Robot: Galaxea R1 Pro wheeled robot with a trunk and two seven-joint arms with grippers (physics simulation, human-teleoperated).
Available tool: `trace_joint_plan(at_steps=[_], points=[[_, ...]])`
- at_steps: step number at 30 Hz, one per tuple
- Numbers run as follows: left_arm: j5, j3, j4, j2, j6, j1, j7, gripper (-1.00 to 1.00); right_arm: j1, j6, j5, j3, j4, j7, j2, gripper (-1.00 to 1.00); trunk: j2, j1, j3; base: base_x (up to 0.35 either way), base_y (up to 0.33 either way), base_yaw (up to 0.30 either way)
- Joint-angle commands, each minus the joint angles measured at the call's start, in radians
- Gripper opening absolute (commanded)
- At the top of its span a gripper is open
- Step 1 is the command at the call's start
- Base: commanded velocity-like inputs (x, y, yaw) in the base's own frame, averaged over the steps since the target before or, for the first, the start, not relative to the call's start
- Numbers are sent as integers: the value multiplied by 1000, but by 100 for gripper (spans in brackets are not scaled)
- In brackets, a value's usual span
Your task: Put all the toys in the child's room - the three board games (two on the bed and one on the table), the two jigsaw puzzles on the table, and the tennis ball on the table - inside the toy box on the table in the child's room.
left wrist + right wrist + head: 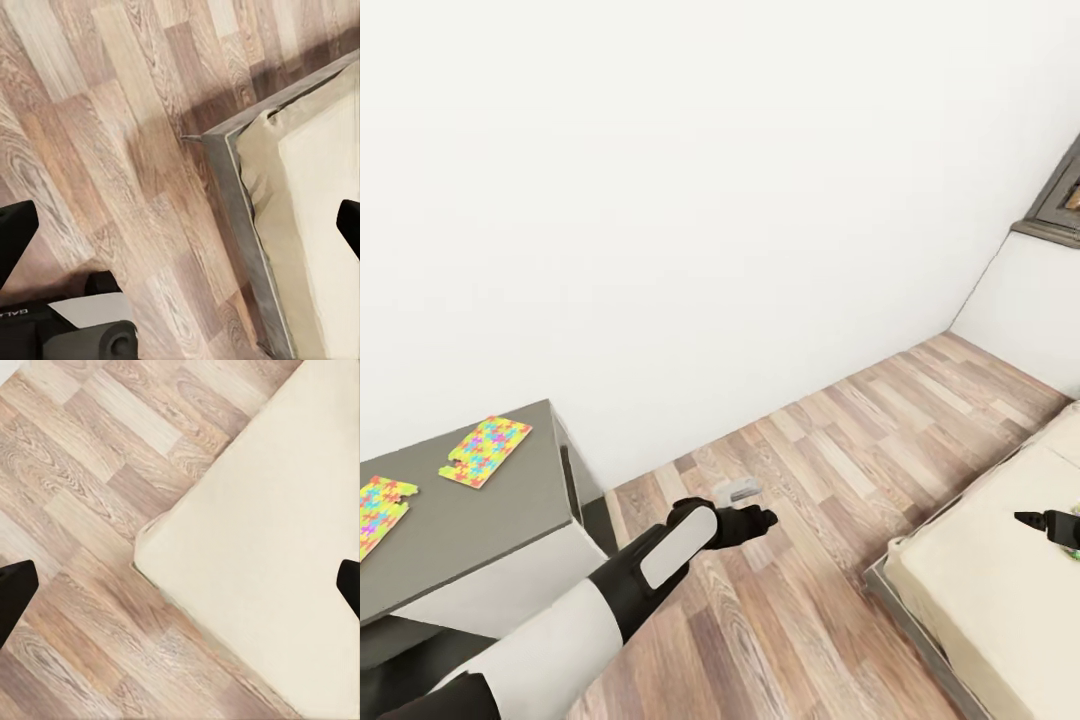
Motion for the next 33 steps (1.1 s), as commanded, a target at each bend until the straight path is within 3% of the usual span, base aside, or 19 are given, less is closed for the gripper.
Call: trace_joint_plan(at_steps=[1, 14, 17, 20, 21, 22, 31, 33], points=[[9, -2, 2, 1, -10, 0, 6, 100, -1, 7, -7, -1, 1, -9, 0, 100, -2, 1, -1, 195, -177, -244], [8, -1, 12, 18, -45, 14, -7, 100, -4, 7, -11, -5, 6, -55, -6, 100, -2, 1, 13, 29, -26, -244], [10, 1, 12, 23, -45, 16, -6, 100, -26, 7, -13, -5, 62, -122, -7, 100, -2, 1, 17, 1, -1, -238], [14, 4, 12, 30, -44, 18, -6, 100, -110, -9, -12, -5, 220, -196, -8, 100, -2, 1, 20, 4, -1, -235], [14, 4, 12, 30, -44, 18, -6, 100, -110, -9, -12, -5, 220, -196, -8, 100, -2, 1, 21, 10, 0, -234], [12, 5, 12, 35, -44, 19, -2, 100, -179, -123, -8, -3, 369, -225, -9, 100, -2, 1, 22, 237, 0, -233], [18, 11, 13, 79, -42, 27, 5, 100, -200, -173, -9, 2, 400, -233, -1, 100, -2, 1, 33, 298, 0, -233], [20, 46, 13, 92, -36, 33, 9, 100, -199, -177, -7, 4, 393, -238, 6, 100, -2, 1, 35, 162, 0, -228]])
